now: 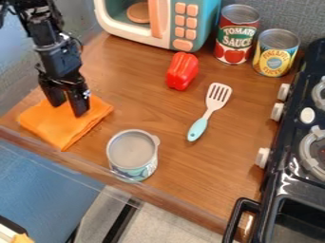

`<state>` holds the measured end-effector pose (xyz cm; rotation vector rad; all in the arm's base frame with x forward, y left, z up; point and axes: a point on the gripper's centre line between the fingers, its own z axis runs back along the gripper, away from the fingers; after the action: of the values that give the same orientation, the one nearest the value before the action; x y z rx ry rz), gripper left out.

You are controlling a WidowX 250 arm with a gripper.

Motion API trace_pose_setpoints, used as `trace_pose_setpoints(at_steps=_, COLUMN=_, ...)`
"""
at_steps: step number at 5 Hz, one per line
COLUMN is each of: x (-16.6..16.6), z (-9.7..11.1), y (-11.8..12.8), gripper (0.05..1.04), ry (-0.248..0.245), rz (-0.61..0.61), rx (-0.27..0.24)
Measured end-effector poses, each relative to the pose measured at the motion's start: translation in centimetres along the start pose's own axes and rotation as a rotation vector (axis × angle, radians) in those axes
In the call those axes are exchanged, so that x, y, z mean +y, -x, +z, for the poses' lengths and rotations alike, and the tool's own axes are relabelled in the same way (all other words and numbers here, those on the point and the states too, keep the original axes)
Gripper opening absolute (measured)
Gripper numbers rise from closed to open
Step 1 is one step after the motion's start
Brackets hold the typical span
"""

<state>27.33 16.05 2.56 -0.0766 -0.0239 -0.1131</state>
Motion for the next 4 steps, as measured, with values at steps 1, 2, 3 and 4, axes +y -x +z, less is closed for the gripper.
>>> trace_pose_setpoints(at_steps=1, x=-0.2, z=0.0, y=-0.1, gripper=0.999, ry=0.012, rz=0.014, rx=-0.009)
trace_pose_setpoints(at_steps=2, x=-0.5, z=2.2, y=-0.6, gripper=0.999, ry=-0.014, rz=0.014, rx=-0.067)
trace_pose_setpoints(at_steps=3, x=-1.5, z=4.9, y=-0.7, gripper=0.999, ry=-0.006, rz=0.004, rx=-0.127)
trace_pose_setpoints(at_steps=4, x=-1.4, z=6.8, y=0.2, gripper=0.999, ry=0.01, rz=0.019, rx=-0.152)
